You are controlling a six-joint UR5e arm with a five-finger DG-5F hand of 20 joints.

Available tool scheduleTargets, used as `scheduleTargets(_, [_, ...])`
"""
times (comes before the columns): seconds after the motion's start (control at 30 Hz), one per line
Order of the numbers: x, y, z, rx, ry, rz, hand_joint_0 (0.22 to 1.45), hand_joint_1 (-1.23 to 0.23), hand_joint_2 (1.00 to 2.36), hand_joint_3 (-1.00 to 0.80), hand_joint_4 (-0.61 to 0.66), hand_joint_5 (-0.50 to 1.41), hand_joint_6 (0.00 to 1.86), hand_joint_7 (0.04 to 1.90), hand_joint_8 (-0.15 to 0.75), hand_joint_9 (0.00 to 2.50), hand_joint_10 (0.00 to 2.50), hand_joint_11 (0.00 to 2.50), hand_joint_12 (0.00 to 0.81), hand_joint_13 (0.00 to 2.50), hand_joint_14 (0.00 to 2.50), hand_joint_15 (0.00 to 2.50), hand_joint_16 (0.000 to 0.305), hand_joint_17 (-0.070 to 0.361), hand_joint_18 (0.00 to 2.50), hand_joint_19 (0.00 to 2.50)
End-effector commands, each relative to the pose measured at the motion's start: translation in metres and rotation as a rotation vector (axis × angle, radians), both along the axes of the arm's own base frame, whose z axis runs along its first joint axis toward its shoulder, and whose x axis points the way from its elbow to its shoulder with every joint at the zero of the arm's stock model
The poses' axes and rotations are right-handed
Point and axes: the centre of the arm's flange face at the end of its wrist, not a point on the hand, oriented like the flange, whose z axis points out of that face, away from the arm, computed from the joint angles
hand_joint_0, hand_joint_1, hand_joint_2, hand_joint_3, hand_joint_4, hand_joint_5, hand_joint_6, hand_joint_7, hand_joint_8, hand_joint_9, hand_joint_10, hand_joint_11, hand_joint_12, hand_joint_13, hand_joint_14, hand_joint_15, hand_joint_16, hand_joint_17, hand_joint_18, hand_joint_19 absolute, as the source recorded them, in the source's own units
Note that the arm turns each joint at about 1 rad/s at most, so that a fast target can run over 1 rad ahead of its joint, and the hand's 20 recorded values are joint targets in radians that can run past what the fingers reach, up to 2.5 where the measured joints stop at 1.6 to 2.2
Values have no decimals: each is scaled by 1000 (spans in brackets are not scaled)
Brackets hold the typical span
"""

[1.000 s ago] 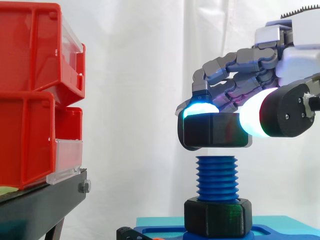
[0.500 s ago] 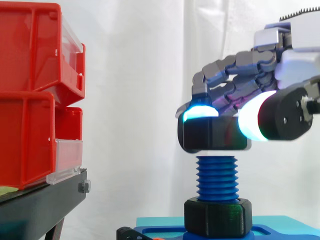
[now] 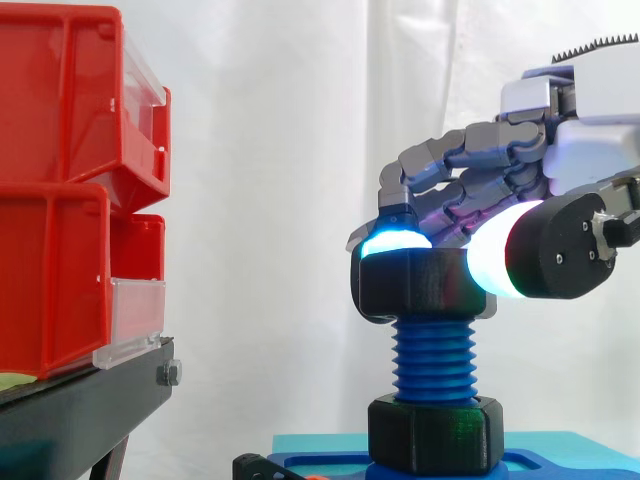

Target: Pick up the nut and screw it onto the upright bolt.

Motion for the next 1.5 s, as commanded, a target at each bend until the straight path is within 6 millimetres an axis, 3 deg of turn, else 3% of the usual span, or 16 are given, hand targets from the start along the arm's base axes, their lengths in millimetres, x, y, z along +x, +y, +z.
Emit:
scheduleTargets(0.0, [0,0,0,-1,0,0,533,-616,1001,-487,301,-159,572,1246,304,435,0,0,377,438,0,0,48,108,305,0])
scheduleTargets(1.3, [-1,-1,-3,-5,17,15,531,-615,1001,-483,296,-160,573,1250,303,435,0,0,376,490,0,0,48,108,359,0])
scheduleTargets(1.47, [-6,-1,-13,-9,34,20,532,-616,1001,-485,302,-160,573,1252,304,436,0,0,373,490,0,0,48,108,364,0])
